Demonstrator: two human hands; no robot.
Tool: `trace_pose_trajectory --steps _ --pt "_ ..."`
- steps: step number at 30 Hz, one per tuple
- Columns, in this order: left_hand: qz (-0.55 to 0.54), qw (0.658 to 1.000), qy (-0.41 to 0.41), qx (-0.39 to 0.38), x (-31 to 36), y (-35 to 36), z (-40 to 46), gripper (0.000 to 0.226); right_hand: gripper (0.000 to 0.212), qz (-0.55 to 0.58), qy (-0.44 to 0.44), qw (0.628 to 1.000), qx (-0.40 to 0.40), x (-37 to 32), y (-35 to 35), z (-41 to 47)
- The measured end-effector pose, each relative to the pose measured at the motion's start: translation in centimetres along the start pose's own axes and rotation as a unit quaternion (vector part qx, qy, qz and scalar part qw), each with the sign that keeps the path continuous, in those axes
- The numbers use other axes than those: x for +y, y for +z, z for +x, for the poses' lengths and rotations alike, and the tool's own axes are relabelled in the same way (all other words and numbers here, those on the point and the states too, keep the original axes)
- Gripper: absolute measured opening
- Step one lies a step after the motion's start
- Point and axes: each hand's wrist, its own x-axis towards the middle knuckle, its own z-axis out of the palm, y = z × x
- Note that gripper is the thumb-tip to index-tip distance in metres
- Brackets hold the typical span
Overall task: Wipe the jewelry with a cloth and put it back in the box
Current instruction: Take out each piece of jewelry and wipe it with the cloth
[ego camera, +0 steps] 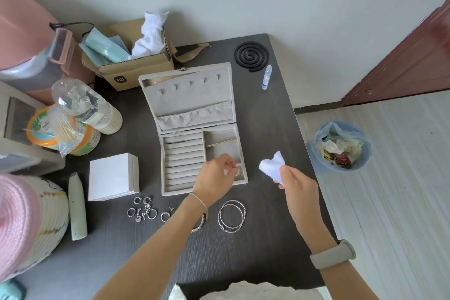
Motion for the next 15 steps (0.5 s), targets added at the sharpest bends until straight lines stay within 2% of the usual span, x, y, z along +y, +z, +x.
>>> trace_pose_trajectory --steps 3,5,7,11,13,15 --pt "-0.153 0.986 0.040 -0.048 1.8 -3.5 -1.0 0.021 0.012 -0.046 -0.074 0.996 0.005 -0.1 0.1 -0.1" --pt "-0.201 0.974 0.069 -0.078 3.4 -6.0 -1.8 0.022 0.014 -0.058 -0.120 0.991 -0.002 -0.6 0.4 -0.2" --pt "-0.205 0.969 0.101 -0.093 5.1 -8.1 -2.6 0.018 0.012 -0.038 -0.126 0.990 -0.048 -1.6 0.9 -0.2" --pt "-0.184 0.968 0.145 -0.084 7.0 -10.5 -3.4 0.014 0.026 0.108 -0.107 0.970 -0.188 -4.7 2.3 -0.8" --pt "-0.134 0.974 0.174 -0.048 7.1 -10.8 -3.6 0.009 0.022 0.151 -0.119 0.956 -0.221 -5.9 2.8 -1.2" --pt "-0.078 0.974 0.211 0.011 6.8 -11.0 -3.7 0.003 0.026 0.176 -0.125 0.943 -0.253 -6.6 3.1 -1.5"
